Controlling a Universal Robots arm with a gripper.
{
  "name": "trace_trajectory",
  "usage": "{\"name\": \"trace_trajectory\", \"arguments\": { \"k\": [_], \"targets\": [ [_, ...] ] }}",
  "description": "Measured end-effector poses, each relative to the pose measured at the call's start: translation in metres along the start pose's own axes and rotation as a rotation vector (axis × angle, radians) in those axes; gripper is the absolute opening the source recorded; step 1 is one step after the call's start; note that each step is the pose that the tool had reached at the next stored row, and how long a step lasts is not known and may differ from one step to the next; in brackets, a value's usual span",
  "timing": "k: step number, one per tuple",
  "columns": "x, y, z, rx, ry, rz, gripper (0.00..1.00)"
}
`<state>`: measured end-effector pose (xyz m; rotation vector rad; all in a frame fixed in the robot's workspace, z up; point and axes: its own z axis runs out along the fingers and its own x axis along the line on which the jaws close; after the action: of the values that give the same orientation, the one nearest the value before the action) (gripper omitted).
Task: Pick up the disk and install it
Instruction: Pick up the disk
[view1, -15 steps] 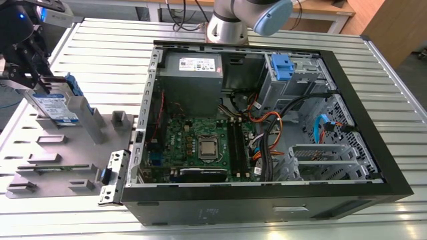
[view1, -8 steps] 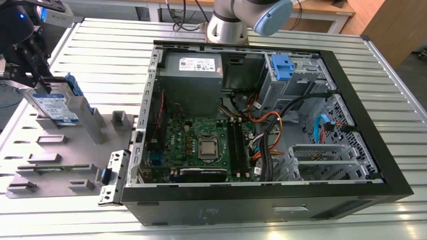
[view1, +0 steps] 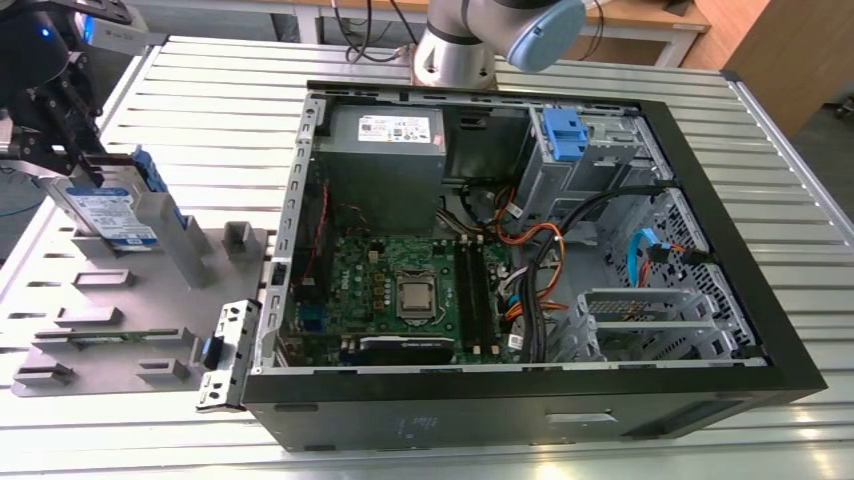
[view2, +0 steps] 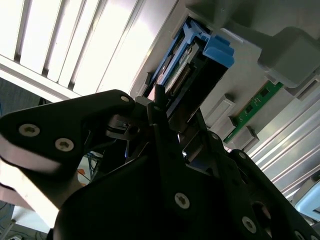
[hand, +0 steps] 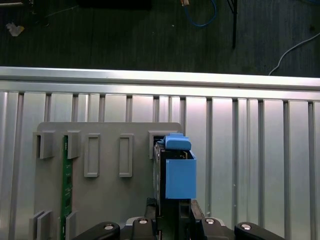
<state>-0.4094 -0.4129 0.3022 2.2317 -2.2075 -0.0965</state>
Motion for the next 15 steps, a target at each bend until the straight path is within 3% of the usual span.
{"name": "trace_trajectory", "arguments": {
  "k": [8,15],
  "targets": [
    [0.0,-0.0002,-0.0001,0.0,0.0,0.0,0.35],
    [-0.0003,0.0001,-0.0074,0.0001,-0.0001,0.0,0.35]
  ]
}}
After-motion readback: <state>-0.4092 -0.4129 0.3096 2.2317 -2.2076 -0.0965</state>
